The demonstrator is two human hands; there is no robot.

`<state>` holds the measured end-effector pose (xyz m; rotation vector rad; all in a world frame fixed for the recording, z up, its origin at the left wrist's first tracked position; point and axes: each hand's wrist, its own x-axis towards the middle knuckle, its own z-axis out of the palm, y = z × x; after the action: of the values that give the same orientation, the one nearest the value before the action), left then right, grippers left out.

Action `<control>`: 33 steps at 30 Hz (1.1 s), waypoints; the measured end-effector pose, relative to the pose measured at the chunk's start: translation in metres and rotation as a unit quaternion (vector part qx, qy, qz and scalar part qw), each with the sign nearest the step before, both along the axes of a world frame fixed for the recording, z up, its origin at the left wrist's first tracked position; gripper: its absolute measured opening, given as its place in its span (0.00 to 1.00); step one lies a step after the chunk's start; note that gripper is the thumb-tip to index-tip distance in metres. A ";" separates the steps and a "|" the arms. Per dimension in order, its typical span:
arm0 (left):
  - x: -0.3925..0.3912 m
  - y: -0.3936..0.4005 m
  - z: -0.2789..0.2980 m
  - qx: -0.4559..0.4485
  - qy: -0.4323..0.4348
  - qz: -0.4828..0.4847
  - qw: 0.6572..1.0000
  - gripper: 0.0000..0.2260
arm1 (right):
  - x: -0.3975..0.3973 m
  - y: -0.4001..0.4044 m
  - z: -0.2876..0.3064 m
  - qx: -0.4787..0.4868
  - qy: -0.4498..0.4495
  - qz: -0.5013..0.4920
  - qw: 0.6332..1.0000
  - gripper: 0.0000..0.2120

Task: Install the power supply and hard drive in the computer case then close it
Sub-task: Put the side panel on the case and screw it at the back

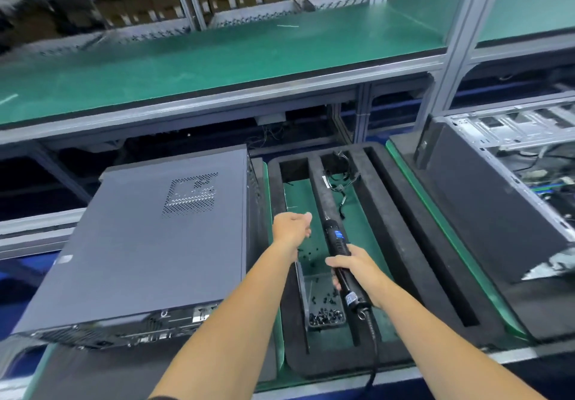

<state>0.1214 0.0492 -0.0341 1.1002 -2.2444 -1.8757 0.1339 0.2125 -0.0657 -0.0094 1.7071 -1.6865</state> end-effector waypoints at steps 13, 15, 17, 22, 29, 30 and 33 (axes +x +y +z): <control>0.024 -0.029 0.094 0.081 0.176 0.116 0.974 0.10 | 0.062 -0.040 0.111 -0.084 0.112 0.060 0.988 0.23; 0.038 -0.034 0.105 0.086 0.185 0.128 0.971 0.09 | 0.074 -0.046 0.115 -0.075 0.119 0.069 0.988 0.30; 0.056 -0.042 0.113 0.088 0.194 0.146 0.966 0.12 | 0.089 -0.053 0.121 -0.078 0.127 0.087 0.985 0.31; 0.111 -0.060 0.129 0.118 0.219 0.191 0.950 0.10 | 0.133 -0.069 0.131 -0.102 0.137 0.135 0.976 0.16; 0.189 -0.081 0.115 0.174 0.234 0.250 0.923 0.11 | 0.202 -0.092 0.120 -0.098 0.119 0.159 0.975 0.15; 0.197 -0.084 0.112 0.191 0.233 0.252 0.920 0.11 | 0.211 -0.094 0.119 -0.095 0.114 0.160 0.976 0.15; 0.216 -0.096 0.106 0.211 0.215 0.249 0.920 0.09 | 0.230 -0.102 0.118 -0.077 0.106 0.165 0.978 0.17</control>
<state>0.3373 -0.0470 0.0723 1.0285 -1.2185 -2.1323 0.3640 0.1104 0.0526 -0.5344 1.6140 -1.6040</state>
